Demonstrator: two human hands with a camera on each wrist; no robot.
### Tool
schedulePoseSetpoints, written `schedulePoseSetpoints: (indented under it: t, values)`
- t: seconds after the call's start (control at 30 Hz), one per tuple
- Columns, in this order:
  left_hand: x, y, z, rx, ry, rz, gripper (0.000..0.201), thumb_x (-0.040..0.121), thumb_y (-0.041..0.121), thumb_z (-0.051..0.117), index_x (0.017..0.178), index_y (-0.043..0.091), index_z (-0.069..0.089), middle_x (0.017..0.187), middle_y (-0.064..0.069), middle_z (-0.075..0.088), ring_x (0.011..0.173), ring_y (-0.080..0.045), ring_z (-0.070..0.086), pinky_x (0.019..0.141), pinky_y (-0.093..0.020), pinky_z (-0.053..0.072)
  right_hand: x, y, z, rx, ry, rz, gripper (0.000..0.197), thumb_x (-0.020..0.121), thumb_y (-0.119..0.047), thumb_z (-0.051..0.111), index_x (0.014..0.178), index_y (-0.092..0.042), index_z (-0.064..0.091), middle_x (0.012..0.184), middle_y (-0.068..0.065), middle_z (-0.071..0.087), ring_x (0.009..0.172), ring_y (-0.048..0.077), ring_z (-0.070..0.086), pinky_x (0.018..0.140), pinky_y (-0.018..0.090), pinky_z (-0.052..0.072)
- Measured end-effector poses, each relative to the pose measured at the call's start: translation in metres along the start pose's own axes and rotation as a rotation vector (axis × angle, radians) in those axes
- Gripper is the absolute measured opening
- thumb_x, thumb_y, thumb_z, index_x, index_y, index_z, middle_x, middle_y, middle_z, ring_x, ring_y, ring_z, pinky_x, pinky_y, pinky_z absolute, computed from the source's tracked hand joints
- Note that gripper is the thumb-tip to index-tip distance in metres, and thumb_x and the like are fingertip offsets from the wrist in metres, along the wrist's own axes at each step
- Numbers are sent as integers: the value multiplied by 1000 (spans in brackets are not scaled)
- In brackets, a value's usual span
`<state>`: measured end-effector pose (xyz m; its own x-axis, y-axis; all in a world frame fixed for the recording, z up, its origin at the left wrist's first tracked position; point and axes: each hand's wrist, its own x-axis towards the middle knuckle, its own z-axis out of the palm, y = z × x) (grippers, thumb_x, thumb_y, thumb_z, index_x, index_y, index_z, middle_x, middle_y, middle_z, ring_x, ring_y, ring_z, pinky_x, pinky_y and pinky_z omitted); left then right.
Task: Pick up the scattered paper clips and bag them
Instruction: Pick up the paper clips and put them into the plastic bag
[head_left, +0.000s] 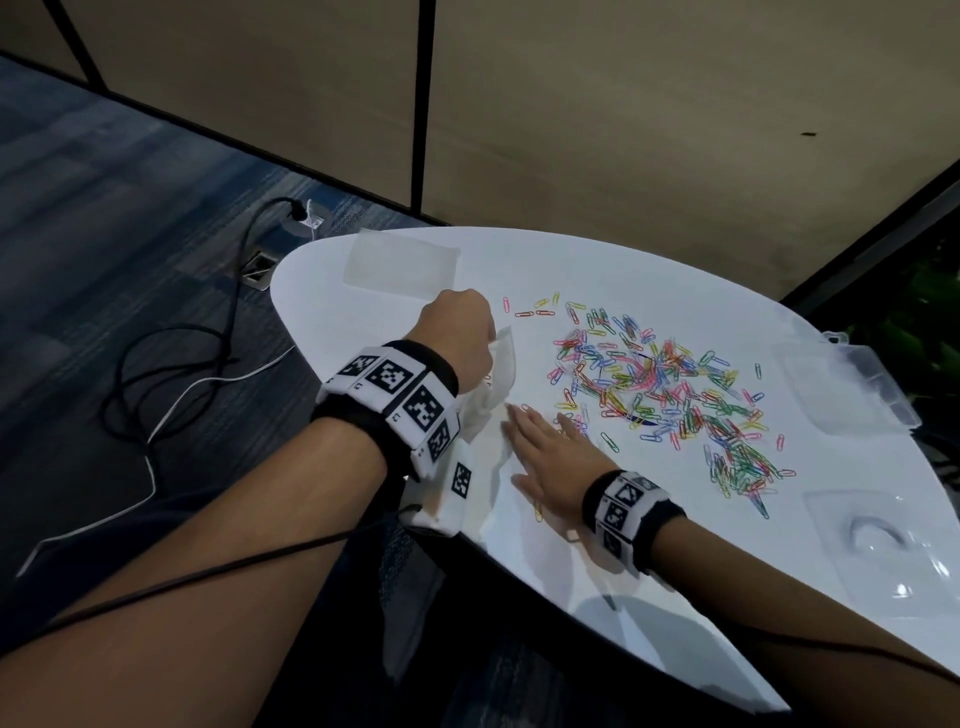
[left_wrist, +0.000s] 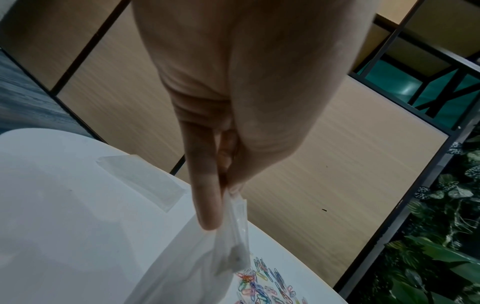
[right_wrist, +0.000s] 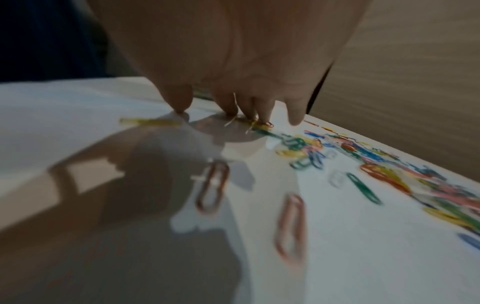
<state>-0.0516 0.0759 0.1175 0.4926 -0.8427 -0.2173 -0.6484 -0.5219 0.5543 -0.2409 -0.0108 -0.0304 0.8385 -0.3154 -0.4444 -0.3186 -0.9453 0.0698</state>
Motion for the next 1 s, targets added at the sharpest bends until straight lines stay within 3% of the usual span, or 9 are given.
schedulePoseSetpoints:
  t: [0.17, 0.27, 0.33, 0.43, 0.57, 0.7, 0.8, 0.9, 1.0]
  values:
    - [-4, 1, -1, 21, -3, 1, 31, 87, -3, 60, 115, 5, 71, 117, -15, 66, 104, -32, 65, 89, -36, 56, -17, 38, 16, 23, -54, 167, 59, 102, -40, 16, 152, -29, -13, 161, -6, -22, 150, 32, -10, 116, 63, 14]
    - [-4, 1, -1, 17, -3, 3, 31, 88, -2, 59, 115, 6, 71, 116, -15, 67, 103, -32, 66, 88, -35, 57, -15, 47, 21, 127, -60, 227, 71, 100, -27, 40, 153, -27, -7, 163, -1, -12, 149, 37, 4, 115, 53, 27]
    - [-3, 2, 0, 17, -10, 3, 31, 88, -2, 59, 116, 5, 70, 115, -15, 67, 103, -31, 67, 88, -35, 57, -12, 50, 26, 126, 1, 223, 78, 92, -16, 57, 154, -16, 10, 162, 9, 7, 145, 38, 21, 114, 45, 34]
    - [-2, 4, 3, 14, -23, 11, 30, 89, -1, 58, 115, 6, 70, 111, -14, 70, 100, -30, 68, 88, -34, 57, -9, 50, 22, 185, 200, 203, 42, 92, -9, 56, 134, -4, 54, 137, 18, 51, 122, 34, 51, 100, 40, 47]
    - [-2, 6, 5, 7, -31, 9, 30, 91, 1, 57, 117, 7, 70, 114, -14, 70, 99, -30, 69, 89, -34, 57, -9, 55, 5, 329, 304, 308, 19, 92, -8, 58, 102, -7, 74, 102, 10, 67, 91, 24, 63, 83, 29, 52]
    - [-2, 7, 6, 13, -36, 10, 30, 90, 0, 59, 116, 7, 70, 114, -13, 69, 103, -30, 67, 90, -35, 57, -11, 71, -11, 754, 332, 667, 11, 83, -11, 73, 93, -12, 79, 91, 4, 75, 75, 15, 64, 76, 22, 53]
    - [-2, 11, 7, 10, -48, 9, 27, 93, 2, 55, 115, 5, 69, 108, -15, 71, 98, -31, 70, 92, -37, 57, -15, 85, -22, 1256, 260, 756, 11, 75, -8, 80, 82, -17, 80, 94, 6, 76, 85, 21, 72, 88, 32, 56]
    - [-2, 15, 10, 6, -52, 9, 28, 93, 2, 55, 117, 5, 69, 111, -15, 69, 99, -31, 70, 92, -37, 57, -17, 83, -52, 1870, 346, 655, 20, 80, 5, 71, 100, 3, 73, 103, 20, 72, 83, 20, 74, 78, 25, 60]
    - [-1, 17, 12, -4, -58, 3, 27, 91, 1, 55, 114, 5, 70, 111, -16, 68, 96, -32, 70, 89, -39, 58, -20, 61, -98, 2097, 316, 410, 29, 83, 6, 68, 111, 10, 65, 106, 19, 71, 90, 19, 73, 78, 21, 58]
